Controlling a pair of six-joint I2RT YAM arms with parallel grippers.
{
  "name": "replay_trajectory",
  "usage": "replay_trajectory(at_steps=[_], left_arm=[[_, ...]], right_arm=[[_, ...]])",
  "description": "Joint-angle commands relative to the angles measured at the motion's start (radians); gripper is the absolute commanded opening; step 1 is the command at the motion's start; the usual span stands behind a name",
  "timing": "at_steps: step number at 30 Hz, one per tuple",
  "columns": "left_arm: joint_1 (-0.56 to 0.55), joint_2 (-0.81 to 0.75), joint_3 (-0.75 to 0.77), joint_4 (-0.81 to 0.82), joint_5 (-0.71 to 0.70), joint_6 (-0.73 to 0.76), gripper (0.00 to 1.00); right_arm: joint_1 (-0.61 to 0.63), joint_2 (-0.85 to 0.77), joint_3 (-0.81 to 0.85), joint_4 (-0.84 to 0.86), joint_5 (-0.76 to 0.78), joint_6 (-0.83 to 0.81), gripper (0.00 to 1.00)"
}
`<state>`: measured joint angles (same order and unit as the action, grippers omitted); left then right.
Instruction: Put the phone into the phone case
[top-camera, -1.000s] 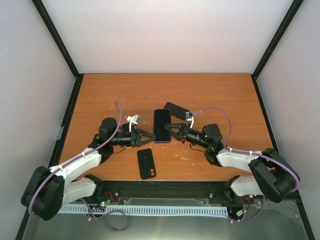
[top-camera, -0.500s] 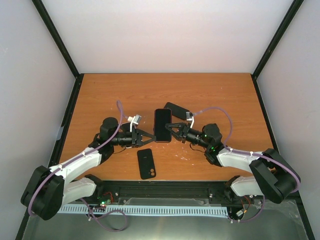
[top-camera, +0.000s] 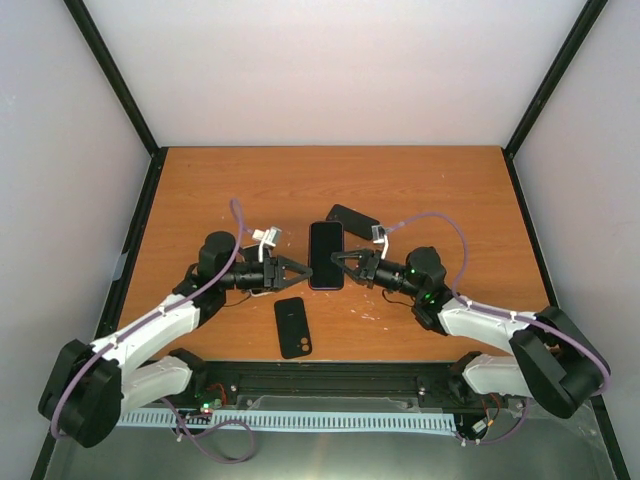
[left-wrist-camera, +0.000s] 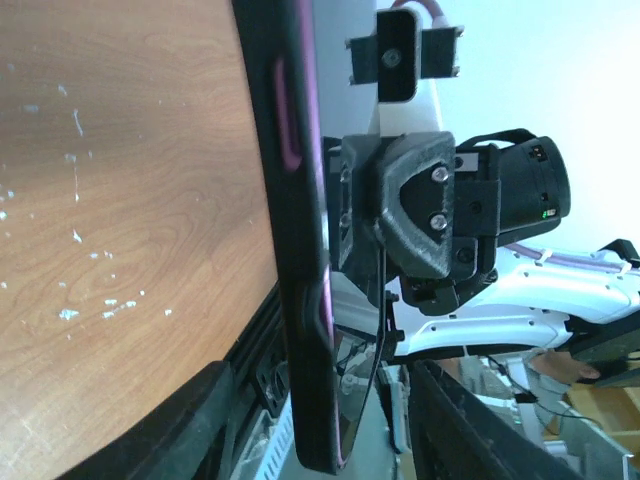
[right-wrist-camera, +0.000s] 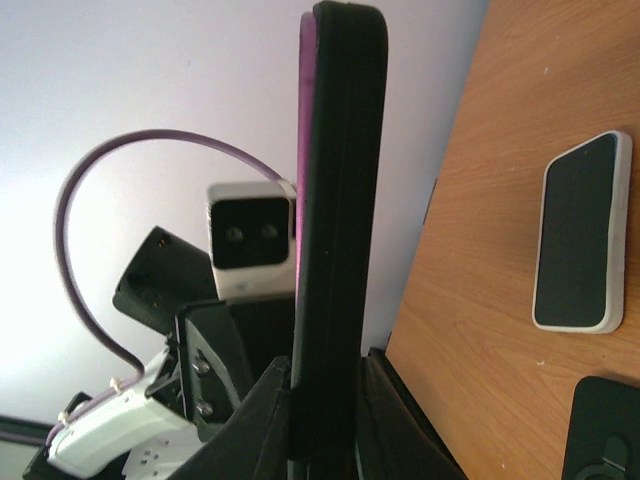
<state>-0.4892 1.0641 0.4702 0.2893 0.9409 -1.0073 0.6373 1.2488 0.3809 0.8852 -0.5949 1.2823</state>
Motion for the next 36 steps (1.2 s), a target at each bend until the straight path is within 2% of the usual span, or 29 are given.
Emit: replay_trajectory(at_steps=[1,4,8,17,20,26,28,30,34,36], left_arm=[[0.005,-0.079,0.053,0.004,-0.066,0.055,0.53],[0.031,-0.109,0.046,0.021,-0.085,0.050,0.58],[0.049,-0.113,0.033,0.126,-0.074,0.010,0.58],[0.049,-0.074,0.046,0.276,-0.022,-0.057,0.54],[0.049,-0.068,0.060,0.254,-0.031,-0.045,0.46],[0.049,-0.024,0.112,0.146,-0.043,0.028,0.09],[0.049,-0.009,0.133,0.099,-0.040,0.072,0.01],[0.050,-0.005,0.147,0.042,-0.045,0.113,0.00],[0.049,-0.025,0.138,0.055,-0.007,0.132,0.00],[0.049,-0.037,0.136,0.049,0.007,0.141,0.00]], right_arm=[[0.003,-0.059,0.030,0.047,-0.090,-0.070,0.12],[0.004,-0.098,0.012,0.038,-0.129,-0.095,0.12],[0.013,-0.148,0.020,-0.020,-0.176,-0.149,0.13],[0.029,-0.193,0.069,-0.134,-0.208,-0.216,0.13],[0.035,-0.191,0.075,-0.146,-0.211,-0.219,0.13],[0.045,-0.182,0.098,-0.221,-0.216,-0.265,0.14],[0.048,-0.183,0.110,-0.258,-0.210,-0.283,0.14],[0.049,-0.188,0.118,-0.279,-0.198,-0.292,0.17],[0.048,-0.209,0.136,-0.305,-0.155,-0.293,0.28],[0.048,-0.220,0.146,-0.317,-0.131,-0.292,0.31]])
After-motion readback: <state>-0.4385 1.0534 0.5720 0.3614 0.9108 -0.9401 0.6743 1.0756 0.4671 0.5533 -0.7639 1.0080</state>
